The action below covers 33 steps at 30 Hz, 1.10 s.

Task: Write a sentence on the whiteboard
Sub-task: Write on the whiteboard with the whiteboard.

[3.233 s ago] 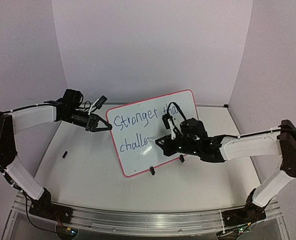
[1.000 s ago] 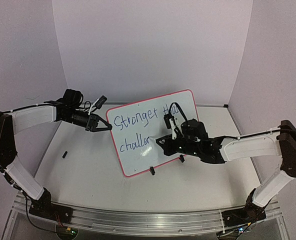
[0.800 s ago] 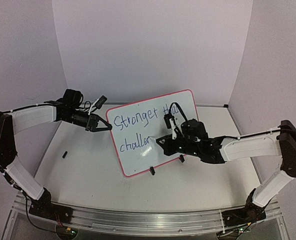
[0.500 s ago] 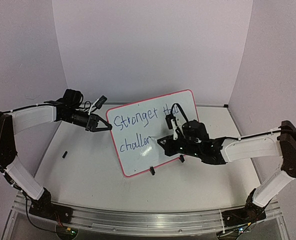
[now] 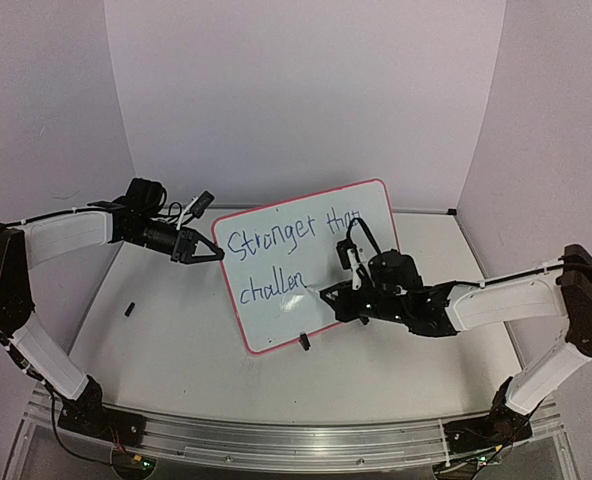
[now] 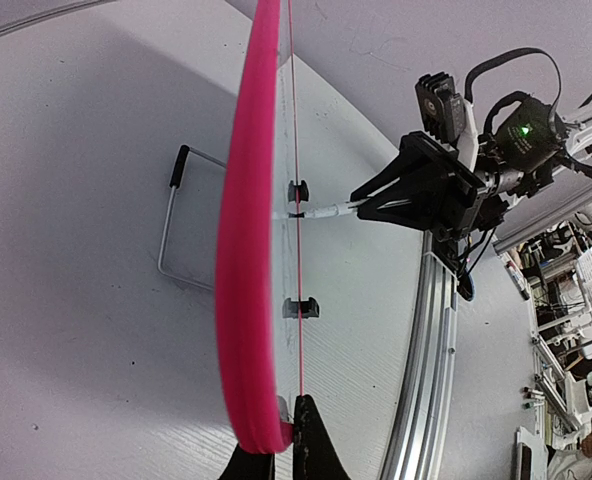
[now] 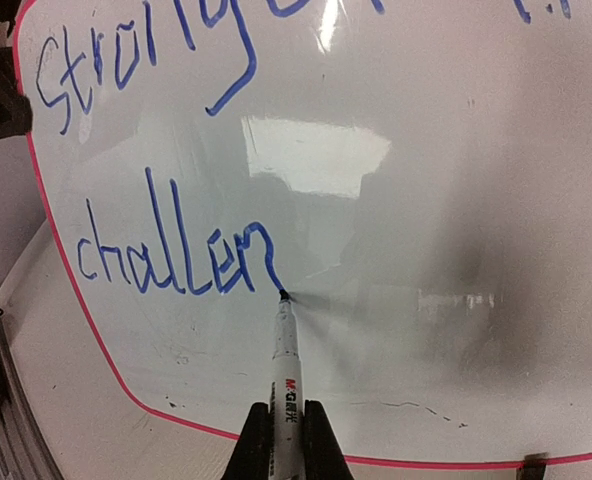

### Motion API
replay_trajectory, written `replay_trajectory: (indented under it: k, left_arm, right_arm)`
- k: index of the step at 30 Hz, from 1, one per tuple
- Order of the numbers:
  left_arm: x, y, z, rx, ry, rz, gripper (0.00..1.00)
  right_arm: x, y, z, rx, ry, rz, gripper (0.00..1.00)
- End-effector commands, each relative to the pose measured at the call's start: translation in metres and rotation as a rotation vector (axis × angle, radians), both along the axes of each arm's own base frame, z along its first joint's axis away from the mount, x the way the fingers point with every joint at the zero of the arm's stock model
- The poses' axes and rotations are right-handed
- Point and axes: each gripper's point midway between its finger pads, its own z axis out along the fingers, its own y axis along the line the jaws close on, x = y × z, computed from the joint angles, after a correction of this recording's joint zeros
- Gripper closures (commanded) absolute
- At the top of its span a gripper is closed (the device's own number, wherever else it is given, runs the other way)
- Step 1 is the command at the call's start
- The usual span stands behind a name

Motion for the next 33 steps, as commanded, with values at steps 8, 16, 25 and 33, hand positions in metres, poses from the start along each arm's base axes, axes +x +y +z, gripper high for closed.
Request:
replay_trajectory:
  k: [8, 16, 25, 33]
  left_arm:
    - [0.001, -0.011, 0.001, 0.022, -0.082, -0.039, 1.00]
    - [0.000, -0.013, 0.001, 0.023, -0.083, -0.045, 1.00]
    - [0.000, -0.013, 0.000, 0.026, -0.081, -0.046, 1.00]
    - [0.000, -0.013, -0.002, 0.030, -0.078, -0.044, 1.00]
  right_arm:
    - [-0.009, -0.004, 0.056, 0.106, -0.068, 0.026, 1.00]
    - [-0.010, -0.007, 0.067, 0.131, -0.077, 0.048, 1.00]
    - [-0.001, -0.015, 0.060, 0.202, -0.037, 0.096, 1.00]
    - [0.004, -0.008, 0.050, 0.220, -0.015, 0.134, 1.00]
